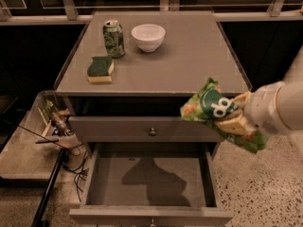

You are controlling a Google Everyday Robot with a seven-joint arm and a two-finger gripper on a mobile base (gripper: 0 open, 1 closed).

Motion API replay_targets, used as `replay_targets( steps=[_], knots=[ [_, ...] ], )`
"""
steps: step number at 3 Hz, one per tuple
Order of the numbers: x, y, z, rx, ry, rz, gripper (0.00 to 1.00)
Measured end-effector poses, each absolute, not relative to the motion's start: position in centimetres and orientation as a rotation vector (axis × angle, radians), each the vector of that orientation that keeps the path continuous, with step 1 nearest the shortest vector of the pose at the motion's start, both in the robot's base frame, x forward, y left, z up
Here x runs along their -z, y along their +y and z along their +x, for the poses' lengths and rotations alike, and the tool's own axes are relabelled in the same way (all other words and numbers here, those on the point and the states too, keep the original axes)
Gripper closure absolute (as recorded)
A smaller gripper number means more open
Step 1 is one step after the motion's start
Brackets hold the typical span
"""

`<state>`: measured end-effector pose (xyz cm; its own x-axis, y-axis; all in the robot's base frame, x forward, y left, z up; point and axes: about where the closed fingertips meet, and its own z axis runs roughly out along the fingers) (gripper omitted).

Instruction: Place green rice chip bag into middle drawer

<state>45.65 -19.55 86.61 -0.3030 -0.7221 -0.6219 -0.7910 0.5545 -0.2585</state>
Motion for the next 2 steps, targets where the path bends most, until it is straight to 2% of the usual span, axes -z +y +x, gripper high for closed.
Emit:
replay_targets(
  steps=[2],
  knots=[
    [-74.8,-18.1,44.8,-0.24,2.073,-1.206,1.0]
  ],
)
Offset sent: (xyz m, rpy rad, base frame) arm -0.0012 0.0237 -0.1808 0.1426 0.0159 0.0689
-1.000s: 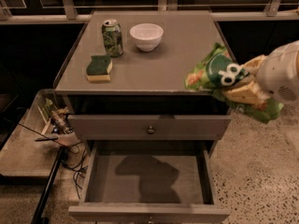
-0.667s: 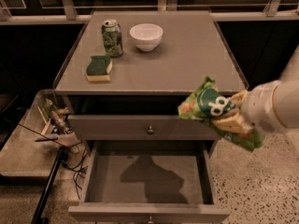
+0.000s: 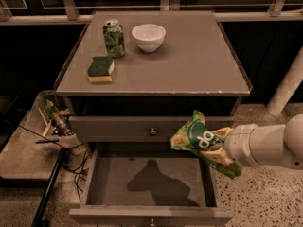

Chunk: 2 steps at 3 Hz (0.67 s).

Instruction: Place green rice chip bag into middle drawer

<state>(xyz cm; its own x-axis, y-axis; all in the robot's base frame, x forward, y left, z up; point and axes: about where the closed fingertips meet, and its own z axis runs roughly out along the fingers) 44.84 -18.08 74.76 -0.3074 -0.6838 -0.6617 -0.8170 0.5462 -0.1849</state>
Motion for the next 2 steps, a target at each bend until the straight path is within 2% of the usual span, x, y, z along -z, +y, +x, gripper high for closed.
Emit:
replay_targets(
  steps=[1,2],
  knots=[
    [-70.93,-16.47,46.09,-0.295,2.028,-1.212,1.0],
    [-70.93,-16.46,46.09,-0.295,2.028,-1.212,1.0]
  ],
)
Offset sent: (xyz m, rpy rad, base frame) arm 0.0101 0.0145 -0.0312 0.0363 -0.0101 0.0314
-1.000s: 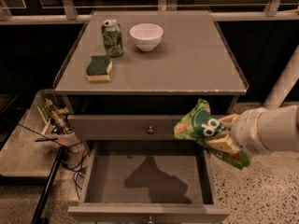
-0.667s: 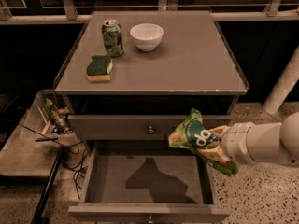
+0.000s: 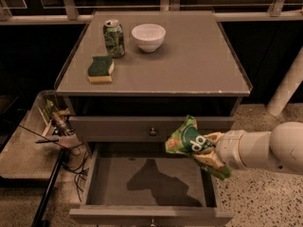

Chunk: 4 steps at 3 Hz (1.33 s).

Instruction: Place green rice chip bag into middle drawer

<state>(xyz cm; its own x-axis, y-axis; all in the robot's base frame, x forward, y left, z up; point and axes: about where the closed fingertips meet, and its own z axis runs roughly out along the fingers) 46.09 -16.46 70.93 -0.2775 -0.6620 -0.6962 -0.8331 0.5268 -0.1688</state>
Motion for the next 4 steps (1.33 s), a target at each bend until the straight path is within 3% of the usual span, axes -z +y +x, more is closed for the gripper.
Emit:
replay_targets(
  steps=[1,4],
  knots=[
    [-70.1,-15.9,46.3,-0.295,2.052,-1.219,1.0],
    [-55.3,-14.8,50.1,-0.446,2.27,-1.208,1.0]
  ],
)
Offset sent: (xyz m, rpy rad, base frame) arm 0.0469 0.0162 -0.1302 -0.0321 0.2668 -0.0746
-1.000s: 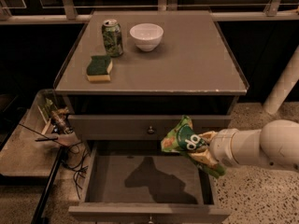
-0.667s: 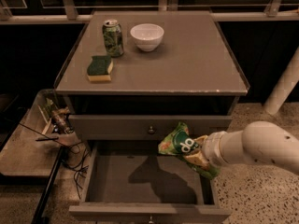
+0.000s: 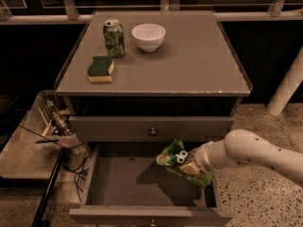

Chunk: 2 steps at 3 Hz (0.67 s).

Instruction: Place green rice chip bag into middle drawer

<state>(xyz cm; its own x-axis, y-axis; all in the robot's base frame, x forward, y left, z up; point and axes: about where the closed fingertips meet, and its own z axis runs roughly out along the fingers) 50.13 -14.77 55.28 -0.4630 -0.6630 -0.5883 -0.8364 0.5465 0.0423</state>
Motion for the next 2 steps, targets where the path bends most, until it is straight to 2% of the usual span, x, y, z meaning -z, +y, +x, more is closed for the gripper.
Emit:
replay_targets(
  steps=[2],
  knots=[
    [-49.4,-12.4,49.9,-0.437,2.186,-1.248,1.0]
  ],
)
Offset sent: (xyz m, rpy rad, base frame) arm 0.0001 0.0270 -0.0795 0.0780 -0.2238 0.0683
